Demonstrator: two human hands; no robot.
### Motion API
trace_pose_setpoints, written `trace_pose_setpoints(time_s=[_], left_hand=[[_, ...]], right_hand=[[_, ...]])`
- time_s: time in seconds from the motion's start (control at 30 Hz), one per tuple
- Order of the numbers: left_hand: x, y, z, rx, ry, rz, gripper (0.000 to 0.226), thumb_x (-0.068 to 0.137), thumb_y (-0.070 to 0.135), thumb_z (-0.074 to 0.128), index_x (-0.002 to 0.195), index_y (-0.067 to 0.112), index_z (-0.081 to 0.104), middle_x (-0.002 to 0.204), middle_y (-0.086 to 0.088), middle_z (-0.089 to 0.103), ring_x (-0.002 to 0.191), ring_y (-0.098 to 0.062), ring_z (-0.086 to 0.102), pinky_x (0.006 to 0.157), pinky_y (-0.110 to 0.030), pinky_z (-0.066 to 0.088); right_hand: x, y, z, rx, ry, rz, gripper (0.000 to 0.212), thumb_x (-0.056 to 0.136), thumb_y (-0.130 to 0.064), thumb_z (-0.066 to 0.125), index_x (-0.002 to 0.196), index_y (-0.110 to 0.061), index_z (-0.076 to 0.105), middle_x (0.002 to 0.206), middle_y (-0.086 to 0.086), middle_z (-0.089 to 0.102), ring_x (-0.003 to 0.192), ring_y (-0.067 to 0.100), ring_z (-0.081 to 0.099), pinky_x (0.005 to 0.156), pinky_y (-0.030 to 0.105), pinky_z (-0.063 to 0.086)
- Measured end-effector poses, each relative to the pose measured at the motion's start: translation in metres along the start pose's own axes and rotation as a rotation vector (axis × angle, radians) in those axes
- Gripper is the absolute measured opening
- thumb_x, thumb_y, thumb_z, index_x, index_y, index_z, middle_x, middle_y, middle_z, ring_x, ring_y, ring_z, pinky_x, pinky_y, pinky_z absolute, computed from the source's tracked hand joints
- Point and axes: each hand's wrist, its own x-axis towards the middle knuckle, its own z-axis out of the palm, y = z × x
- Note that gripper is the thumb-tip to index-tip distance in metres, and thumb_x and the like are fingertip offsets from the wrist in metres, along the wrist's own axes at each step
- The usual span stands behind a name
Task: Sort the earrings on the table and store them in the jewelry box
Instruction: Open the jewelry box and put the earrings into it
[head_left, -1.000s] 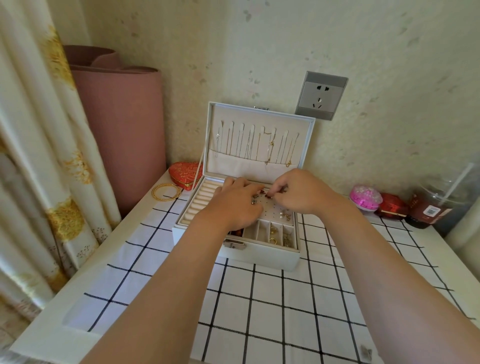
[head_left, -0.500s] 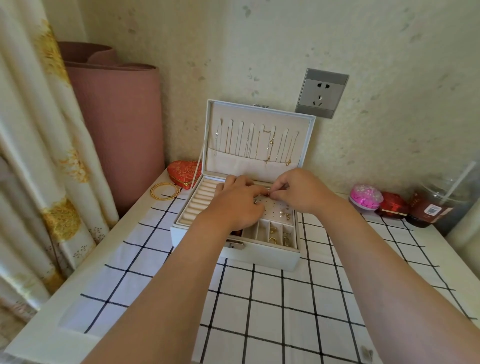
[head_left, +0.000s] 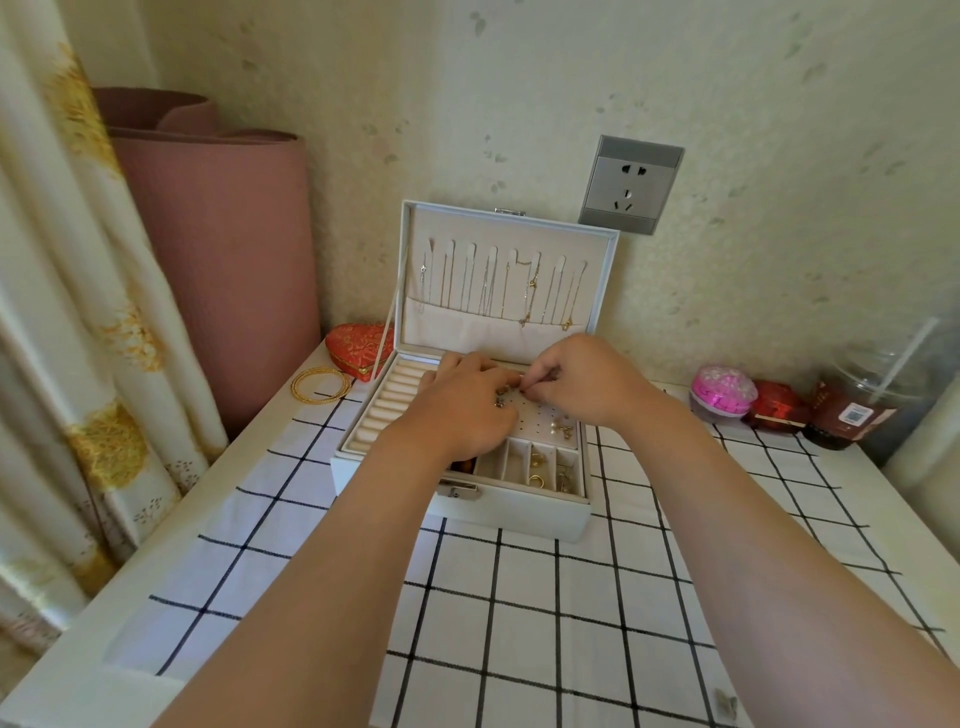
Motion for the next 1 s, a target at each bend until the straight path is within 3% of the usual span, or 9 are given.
trace_pose_setpoints(time_s=[0.33, 0.5, 0.63, 0.73, 0.87, 1.0], left_hand=[[-0.004, 0.007, -0.005, -0.056, 0.040, 0.012, 0.051, 0.093, 0.034, 0.047, 0.144, 0.036, 0.044, 0.145, 0.004, 0.041, 0.137, -0.018, 0.023, 0.112, -0.040, 0.024], [-0.013, 0.033, -0.010, -0.063, 0.135, 0.067, 0.044, 0.093, 0.034, 0.049, 0.138, 0.033, 0.051, 0.136, 0.002, 0.050, 0.129, -0.019, 0.034, 0.108, -0.038, 0.032], [-0.023, 0.067, -0.003, -0.069, 0.158, 0.175, 0.036, 0.095, 0.032, 0.051, 0.130, 0.029, 0.058, 0.125, 0.002, 0.057, 0.121, -0.019, 0.042, 0.103, -0.039, 0.038], [-0.032, 0.096, 0.007, -0.091, 0.135, 0.244, 0.031, 0.095, 0.029, 0.052, 0.124, 0.028, 0.062, 0.118, 0.005, 0.059, 0.114, -0.016, 0.048, 0.098, -0.036, 0.042], [-0.043, 0.133, 0.024, -0.132, 0.017, 0.283, 0.025, 0.094, 0.030, 0.052, 0.116, 0.032, 0.064, 0.108, 0.012, 0.062, 0.089, -0.009, 0.056, 0.087, -0.033, 0.050], [-0.048, 0.165, 0.052, -0.066, -0.119, 0.328, 0.028, 0.096, 0.029, 0.050, 0.120, 0.032, 0.064, 0.112, 0.011, 0.065, 0.094, -0.009, 0.058, 0.089, -0.033, 0.051]], right_hand=[[-0.013, -0.007, -0.013, 0.057, -0.008, -0.001, 0.016, 0.086, -0.012, 0.074, 0.093, -0.026, 0.076, 0.092, -0.009, 0.071, 0.088, 0.006, 0.067, 0.086, 0.027, 0.056], [-0.049, -0.004, -0.039, 0.059, 0.106, 0.001, 0.013, 0.087, -0.020, 0.073, 0.098, -0.028, 0.073, 0.092, -0.016, 0.065, 0.085, -0.004, 0.059, 0.074, 0.009, 0.042], [-0.096, 0.016, -0.048, 0.040, 0.095, 0.064, 0.014, 0.088, -0.025, 0.072, 0.100, -0.031, 0.073, 0.100, -0.013, 0.068, 0.097, 0.004, 0.062, 0.089, 0.026, 0.049], [-0.136, 0.041, -0.059, -0.018, 0.064, 0.156, 0.017, 0.090, -0.023, 0.071, 0.105, -0.030, 0.072, 0.103, -0.013, 0.067, 0.099, 0.005, 0.061, 0.091, 0.026, 0.047], [-0.183, 0.078, -0.074, -0.096, 0.063, 0.268, 0.023, 0.091, -0.023, 0.068, 0.110, -0.035, 0.071, 0.102, -0.016, 0.067, 0.101, 0.008, 0.061, 0.093, 0.032, 0.050], [-0.217, 0.105, -0.077, -0.121, 0.009, 0.362, 0.027, 0.094, -0.017, 0.063, 0.112, -0.035, 0.071, 0.103, -0.014, 0.066, 0.100, 0.009, 0.061, 0.092, 0.031, 0.051]])
